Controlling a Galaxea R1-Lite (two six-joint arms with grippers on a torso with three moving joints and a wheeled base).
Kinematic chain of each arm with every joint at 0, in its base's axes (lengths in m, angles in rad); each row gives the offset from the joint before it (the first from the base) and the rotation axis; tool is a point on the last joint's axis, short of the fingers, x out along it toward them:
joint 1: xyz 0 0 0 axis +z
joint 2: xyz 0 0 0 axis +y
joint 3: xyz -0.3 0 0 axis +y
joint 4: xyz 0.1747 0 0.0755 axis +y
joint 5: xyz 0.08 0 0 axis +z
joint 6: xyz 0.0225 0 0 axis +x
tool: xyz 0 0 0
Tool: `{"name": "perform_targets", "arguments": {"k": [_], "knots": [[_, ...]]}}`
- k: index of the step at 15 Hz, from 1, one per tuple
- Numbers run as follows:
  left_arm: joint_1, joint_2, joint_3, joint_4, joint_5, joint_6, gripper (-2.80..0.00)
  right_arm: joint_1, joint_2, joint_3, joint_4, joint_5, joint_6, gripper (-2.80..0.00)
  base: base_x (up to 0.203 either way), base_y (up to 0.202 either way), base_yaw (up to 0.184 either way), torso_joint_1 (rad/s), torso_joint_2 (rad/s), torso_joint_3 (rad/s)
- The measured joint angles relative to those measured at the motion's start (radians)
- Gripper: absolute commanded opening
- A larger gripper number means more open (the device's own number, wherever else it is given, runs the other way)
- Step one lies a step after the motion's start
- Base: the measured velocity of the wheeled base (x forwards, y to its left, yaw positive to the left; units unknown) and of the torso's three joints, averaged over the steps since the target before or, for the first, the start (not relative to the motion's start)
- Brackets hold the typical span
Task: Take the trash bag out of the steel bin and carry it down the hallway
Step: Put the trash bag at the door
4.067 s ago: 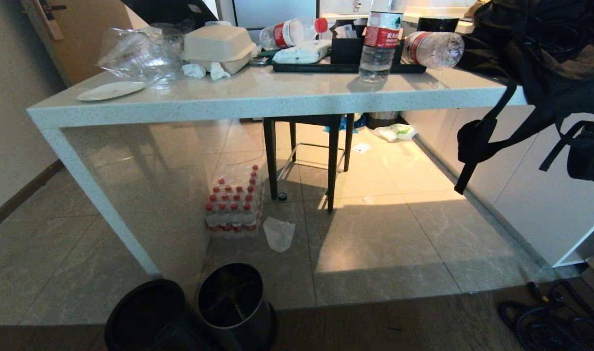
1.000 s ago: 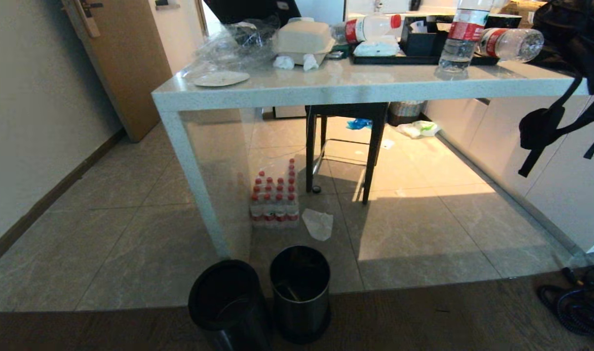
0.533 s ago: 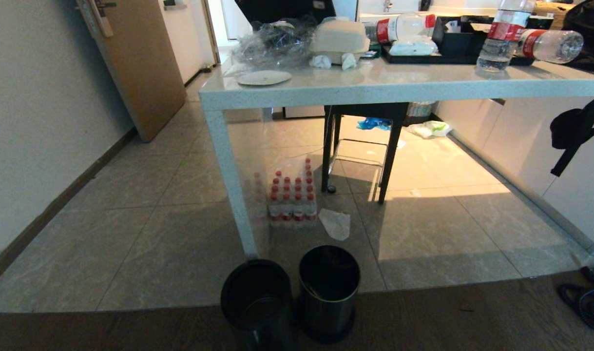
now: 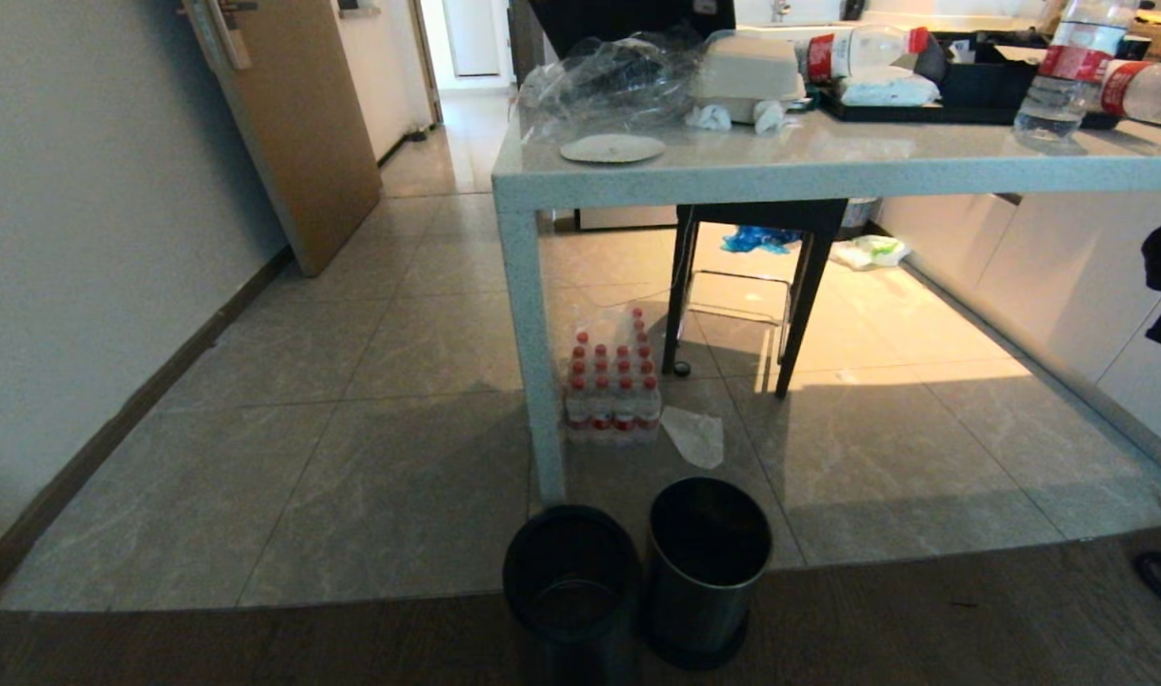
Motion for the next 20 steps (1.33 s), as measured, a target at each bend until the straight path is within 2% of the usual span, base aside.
{"name": "perform_targets", "arguments": {"k": [20], "knots": [[-0.001, 0.000, 0.000, 0.000, 0.000, 0.000, -2.80, 0.000, 0.000, 0.000, 0.000, 0.000, 0.000, -2.80, 0.000, 0.192, 0.001, 0.003, 0.00, 0.002]]}}
